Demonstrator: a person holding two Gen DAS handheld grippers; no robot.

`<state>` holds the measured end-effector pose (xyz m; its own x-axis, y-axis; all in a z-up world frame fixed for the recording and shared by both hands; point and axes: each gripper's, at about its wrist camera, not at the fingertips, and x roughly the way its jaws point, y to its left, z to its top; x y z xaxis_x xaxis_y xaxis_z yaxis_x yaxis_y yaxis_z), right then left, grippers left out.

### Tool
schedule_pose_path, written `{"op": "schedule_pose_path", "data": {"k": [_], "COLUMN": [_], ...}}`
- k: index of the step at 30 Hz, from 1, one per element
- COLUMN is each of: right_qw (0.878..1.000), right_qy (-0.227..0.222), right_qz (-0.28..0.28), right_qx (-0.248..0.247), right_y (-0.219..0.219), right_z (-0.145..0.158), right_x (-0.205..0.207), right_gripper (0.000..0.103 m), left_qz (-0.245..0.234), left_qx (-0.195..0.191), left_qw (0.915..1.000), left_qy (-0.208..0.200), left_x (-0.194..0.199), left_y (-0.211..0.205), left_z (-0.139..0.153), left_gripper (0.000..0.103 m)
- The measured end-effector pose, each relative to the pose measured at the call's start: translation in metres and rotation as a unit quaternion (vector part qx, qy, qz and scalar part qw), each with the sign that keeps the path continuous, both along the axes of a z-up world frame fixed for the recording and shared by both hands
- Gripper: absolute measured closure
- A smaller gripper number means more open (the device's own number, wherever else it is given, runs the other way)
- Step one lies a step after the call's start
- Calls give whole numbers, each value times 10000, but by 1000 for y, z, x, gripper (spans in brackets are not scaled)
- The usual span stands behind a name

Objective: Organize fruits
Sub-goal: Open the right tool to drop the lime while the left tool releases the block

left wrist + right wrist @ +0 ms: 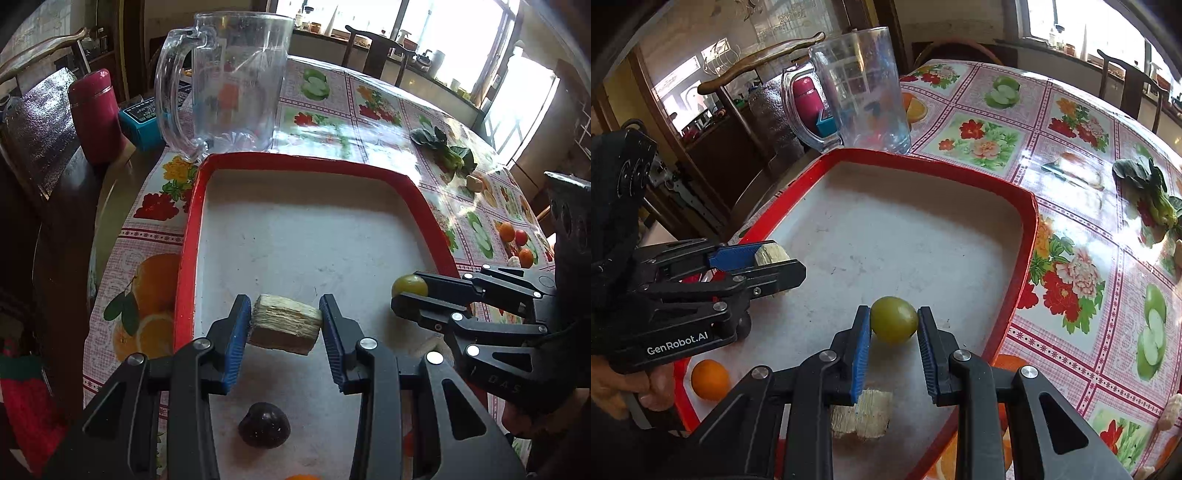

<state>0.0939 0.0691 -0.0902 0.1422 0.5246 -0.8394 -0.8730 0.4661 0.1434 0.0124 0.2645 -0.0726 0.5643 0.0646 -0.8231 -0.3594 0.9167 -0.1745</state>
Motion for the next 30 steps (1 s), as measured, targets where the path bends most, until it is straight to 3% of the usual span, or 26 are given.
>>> {"op": "schedule_pose_path", "data": {"k": [8, 10, 14, 30], "right_qw": [9999, 9998, 9992, 9937], "right_qy": [-3, -5, -52, -163], "right_qz": [-87, -122, -212, -871], "right_qx": [87, 158, 326, 683], "right_y": [-4, -8, -20, -108], "right_z": [2, 7, 19, 48], "right_x": [2, 3, 2, 2], "right_gripper": [74, 68, 65, 65], "left_qz": [23, 54, 93, -186], "left_qx": [0, 33, 73, 226], "left_qw": [9997, 9997, 9997, 9993], "left_qy": [228, 256, 213, -222], "left_x": [5, 4, -1, -10], "left_y": [0, 0, 0, -39], "left_z": [-8, -7, -3, 35], "left_gripper": [66, 63, 54, 54]}}
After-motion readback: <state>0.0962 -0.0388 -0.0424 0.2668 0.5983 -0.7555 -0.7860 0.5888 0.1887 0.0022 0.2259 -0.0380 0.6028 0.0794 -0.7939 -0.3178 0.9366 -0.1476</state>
